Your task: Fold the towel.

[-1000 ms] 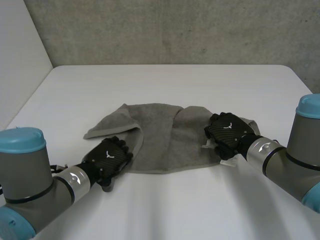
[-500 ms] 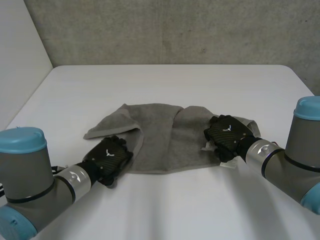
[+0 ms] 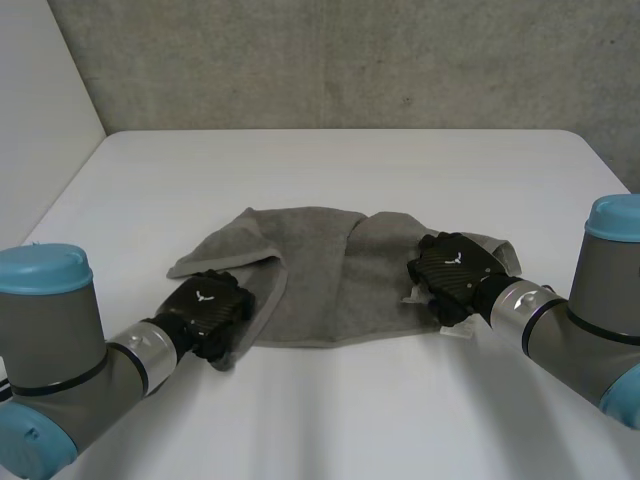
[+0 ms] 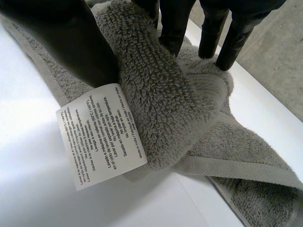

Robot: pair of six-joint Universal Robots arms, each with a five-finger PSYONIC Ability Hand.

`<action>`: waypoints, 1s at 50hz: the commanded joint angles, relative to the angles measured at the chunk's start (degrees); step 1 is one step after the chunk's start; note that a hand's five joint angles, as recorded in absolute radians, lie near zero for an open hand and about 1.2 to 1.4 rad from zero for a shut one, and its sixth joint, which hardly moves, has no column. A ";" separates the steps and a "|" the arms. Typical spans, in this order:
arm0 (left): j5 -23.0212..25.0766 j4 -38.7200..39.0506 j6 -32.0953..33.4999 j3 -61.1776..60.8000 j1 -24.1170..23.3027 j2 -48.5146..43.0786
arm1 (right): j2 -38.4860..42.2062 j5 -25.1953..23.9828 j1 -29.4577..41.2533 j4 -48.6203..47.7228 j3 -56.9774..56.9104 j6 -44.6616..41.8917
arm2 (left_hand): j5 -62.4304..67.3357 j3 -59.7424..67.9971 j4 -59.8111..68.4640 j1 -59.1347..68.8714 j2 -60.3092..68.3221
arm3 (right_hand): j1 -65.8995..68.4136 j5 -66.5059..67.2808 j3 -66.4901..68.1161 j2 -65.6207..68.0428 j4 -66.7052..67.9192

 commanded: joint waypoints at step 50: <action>-3.31 1.58 -2.81 -0.27 -0.86 1.59 | 0.73 -0.08 0.09 0.09 -0.01 -0.09 | -7.60 -2.83 -3.18 -8.00 -8.22 | 6.91 4.94 -0.27 6.11 -3.03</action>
